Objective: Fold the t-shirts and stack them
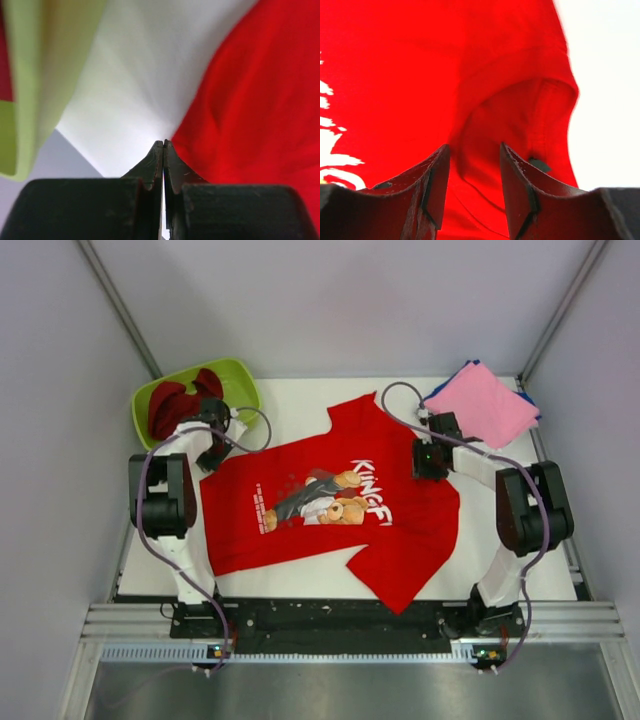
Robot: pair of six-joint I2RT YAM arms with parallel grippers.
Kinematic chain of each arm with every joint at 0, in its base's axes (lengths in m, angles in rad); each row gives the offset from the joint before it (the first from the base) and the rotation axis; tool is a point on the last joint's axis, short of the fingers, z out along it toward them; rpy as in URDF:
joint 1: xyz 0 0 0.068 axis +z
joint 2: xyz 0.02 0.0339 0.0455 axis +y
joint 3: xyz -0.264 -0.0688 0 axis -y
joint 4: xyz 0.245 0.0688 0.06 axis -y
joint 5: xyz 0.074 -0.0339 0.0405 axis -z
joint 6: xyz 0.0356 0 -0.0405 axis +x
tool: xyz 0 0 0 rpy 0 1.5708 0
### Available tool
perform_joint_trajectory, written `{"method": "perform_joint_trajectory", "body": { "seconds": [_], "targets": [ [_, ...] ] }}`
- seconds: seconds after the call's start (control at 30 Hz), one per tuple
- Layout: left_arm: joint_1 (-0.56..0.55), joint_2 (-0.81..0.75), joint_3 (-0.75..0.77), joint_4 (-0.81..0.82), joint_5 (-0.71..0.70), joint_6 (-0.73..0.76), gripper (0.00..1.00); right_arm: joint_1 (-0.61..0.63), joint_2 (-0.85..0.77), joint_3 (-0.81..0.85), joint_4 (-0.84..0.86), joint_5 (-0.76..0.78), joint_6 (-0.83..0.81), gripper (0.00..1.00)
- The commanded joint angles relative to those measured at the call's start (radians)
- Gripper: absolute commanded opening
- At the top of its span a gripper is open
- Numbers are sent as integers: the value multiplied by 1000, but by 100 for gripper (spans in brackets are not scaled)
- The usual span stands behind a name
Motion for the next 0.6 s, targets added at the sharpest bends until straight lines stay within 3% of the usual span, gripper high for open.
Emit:
{"method": "perform_joint_trajectory", "body": {
  "seconds": [0.0,0.13,0.23,0.33,0.4,0.47,0.57],
  "targets": [
    [21,-22,54,92,-99,34,0,-45,8,-15,-6,36,39,45],
    [21,-36,37,241,-223,100,0,-48,3,-14,-19,38,31,45],
    [21,-52,93,82,-8,83,0,-45,-36,-17,-23,27,11,45],
    [19,-76,119,-142,222,77,31,-43,-89,-23,-27,38,-7,45],
    [21,-88,90,-182,295,75,49,-39,-107,-18,-42,38,-14,46],
    [19,-90,55,-175,286,81,59,-26,-115,-9,-59,35,-20,47],
    [21,-56,32,-124,170,69,60,1,-112,-1,-79,38,-23,48]
  ]
}}
